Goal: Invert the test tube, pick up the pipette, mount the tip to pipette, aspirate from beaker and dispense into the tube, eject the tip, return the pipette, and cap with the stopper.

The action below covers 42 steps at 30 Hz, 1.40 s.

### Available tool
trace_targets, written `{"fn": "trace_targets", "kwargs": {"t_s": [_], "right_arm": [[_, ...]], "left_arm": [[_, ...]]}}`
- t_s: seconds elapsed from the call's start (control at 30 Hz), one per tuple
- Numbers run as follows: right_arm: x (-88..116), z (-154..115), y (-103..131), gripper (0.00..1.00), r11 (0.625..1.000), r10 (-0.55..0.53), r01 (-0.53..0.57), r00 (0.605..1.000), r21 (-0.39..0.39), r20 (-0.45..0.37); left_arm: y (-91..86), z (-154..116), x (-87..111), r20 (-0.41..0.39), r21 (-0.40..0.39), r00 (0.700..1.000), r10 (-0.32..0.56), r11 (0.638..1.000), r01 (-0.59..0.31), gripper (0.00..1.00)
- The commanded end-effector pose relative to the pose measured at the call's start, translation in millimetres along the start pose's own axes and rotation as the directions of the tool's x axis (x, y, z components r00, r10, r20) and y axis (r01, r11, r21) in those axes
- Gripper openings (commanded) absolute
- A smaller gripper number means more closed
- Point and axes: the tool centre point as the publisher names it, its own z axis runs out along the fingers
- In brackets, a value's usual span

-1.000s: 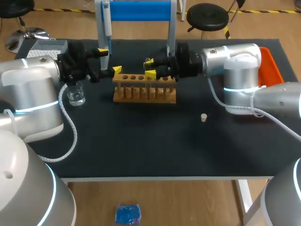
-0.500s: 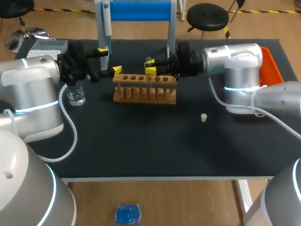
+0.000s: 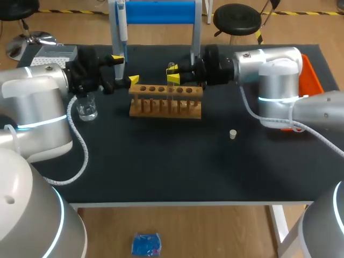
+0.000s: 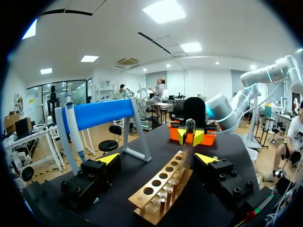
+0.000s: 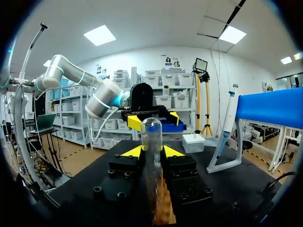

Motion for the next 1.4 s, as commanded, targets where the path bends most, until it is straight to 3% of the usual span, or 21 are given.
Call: {"fn": "trace_targets", "kwargs": {"t_s": [0.03,1.4], "right_arm": [[4,-3,8,0.0,1.0,-0.005,0.005,1.0,0.013,0.005],[20,-8,67,0.0,0.996,-0.045,0.043,0.999,0.079,0.024]], "left_arm": [[0.8,1,1.2,0.006,0.003,1.0,0.001,1.0,-0.001,1.0],[0.8,1,1.2,0.006,0.003,1.0,0.001,1.0,-0.001,1.0]]}}
